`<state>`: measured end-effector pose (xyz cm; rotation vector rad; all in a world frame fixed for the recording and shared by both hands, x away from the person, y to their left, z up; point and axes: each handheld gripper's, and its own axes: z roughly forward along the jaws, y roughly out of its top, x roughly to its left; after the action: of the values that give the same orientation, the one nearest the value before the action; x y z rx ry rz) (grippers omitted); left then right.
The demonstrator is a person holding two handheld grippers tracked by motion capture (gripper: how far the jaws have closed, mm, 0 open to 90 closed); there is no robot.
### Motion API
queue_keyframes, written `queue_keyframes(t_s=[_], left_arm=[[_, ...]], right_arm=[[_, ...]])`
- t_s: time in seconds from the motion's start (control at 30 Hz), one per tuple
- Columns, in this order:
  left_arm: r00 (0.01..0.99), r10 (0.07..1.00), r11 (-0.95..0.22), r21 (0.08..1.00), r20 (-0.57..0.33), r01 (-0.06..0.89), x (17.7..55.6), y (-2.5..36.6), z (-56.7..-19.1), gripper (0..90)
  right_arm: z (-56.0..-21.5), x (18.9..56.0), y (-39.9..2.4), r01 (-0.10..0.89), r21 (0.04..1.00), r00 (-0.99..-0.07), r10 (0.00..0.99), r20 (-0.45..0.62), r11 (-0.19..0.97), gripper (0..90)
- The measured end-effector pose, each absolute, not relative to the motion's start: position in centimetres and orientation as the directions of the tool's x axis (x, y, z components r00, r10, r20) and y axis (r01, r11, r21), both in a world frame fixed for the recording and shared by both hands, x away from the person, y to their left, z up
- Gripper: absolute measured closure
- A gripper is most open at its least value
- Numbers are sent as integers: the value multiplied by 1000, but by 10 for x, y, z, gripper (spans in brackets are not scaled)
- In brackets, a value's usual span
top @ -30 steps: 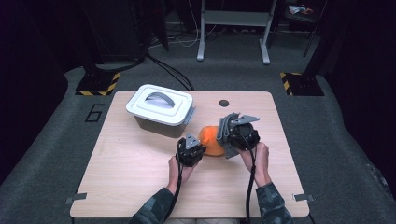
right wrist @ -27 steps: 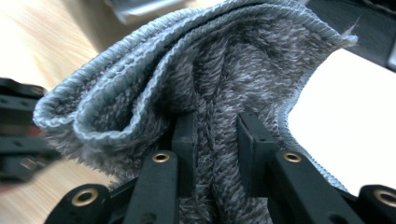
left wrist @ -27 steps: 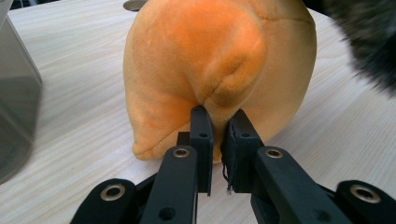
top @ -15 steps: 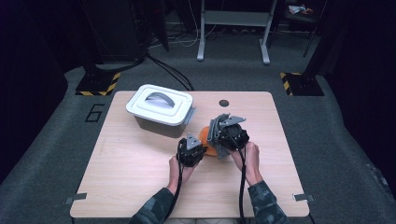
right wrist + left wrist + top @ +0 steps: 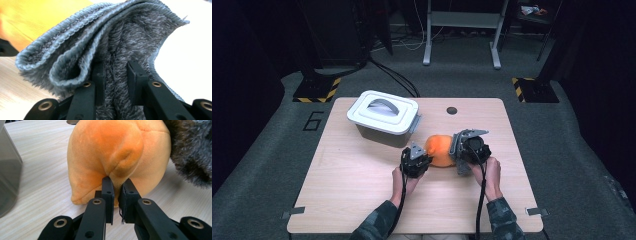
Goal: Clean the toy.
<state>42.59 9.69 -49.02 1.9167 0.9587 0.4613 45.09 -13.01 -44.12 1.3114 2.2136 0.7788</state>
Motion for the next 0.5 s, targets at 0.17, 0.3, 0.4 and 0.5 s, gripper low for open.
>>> queue_keyframes(t_s=[0.17,0.3,0.4,0.5], left_arm=[[634,771,-286,853,-65,436,426,97,-490,828],[630,774,-286,854,-61,434,426,97,-490,827],[631,773,-289,856,-55,429,427,97,-490,827],[631,774,-285,858,-58,428,426,97,-491,827]], right_arm=[[-453,457,-137,664,648,-431,899,-77,374,708],[-464,464,-143,689,627,-415,907,-68,363,708],[-473,467,-144,711,605,-410,910,-57,358,709],[-483,472,-143,741,576,-397,917,-39,345,709]])
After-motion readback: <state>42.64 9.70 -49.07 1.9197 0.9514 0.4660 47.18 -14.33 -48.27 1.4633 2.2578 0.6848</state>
